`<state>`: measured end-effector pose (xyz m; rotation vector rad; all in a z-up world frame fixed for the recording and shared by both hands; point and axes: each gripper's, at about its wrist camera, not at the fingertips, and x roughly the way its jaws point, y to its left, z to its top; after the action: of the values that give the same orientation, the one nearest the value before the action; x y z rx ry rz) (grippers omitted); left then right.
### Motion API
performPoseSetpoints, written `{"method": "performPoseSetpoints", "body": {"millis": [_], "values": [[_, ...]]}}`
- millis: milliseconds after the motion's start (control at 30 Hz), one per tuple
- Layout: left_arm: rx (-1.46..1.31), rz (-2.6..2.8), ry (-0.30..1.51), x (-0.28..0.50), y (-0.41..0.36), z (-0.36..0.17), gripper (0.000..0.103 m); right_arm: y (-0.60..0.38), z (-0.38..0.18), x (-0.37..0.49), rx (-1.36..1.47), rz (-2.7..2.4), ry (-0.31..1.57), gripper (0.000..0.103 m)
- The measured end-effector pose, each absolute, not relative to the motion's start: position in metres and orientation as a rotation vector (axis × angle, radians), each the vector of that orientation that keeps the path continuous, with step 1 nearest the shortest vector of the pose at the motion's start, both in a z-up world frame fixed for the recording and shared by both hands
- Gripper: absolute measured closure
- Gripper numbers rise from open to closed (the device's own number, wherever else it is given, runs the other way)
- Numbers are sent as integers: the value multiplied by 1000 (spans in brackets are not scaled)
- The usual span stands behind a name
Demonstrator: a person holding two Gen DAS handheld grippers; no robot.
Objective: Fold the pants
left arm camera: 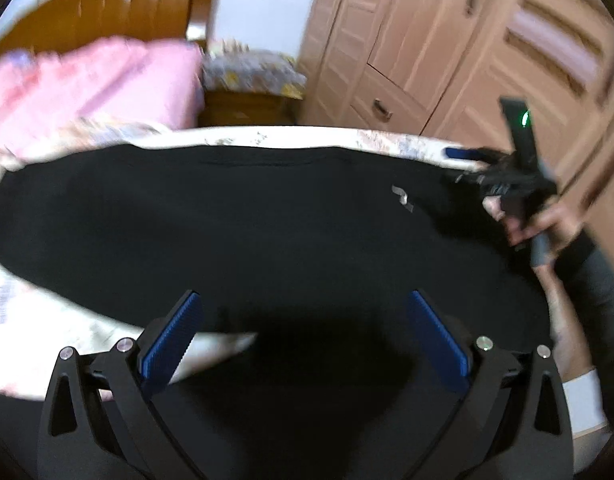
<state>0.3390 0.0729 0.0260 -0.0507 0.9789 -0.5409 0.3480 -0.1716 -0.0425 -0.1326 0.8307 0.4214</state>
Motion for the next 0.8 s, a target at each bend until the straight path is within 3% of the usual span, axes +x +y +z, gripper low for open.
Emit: {"method": "performPoseSetpoints", "body": {"millis": [333,367,400,533,567,700,733,800], "values": [[-550,-617,1153,477,100,-14,2,-121,-64,419,-254,754,966,5],[-552,-607,1159,483,95,-18,2,-116,-68,425,-261,772,987,9],[-551,-598,1171,492,90,-22,2,-114,-72,428,-255,787,1009,21],[-569,-585,1192,504,81,-32,2,-112,-67,422,-243,808,1008,52],[-581,-579,1194,505,81,-34,2,-113,-64,417,-267,788,993,82],[-639,-552,1192,515,81,-37,2,-112,-26,360,-351,770,806,87],[-645,-546,1195,517,80,-37,2,-111,-14,341,-376,749,754,94],[-664,-538,1200,521,79,-36,2,-106,4,298,-434,691,658,94]]}}
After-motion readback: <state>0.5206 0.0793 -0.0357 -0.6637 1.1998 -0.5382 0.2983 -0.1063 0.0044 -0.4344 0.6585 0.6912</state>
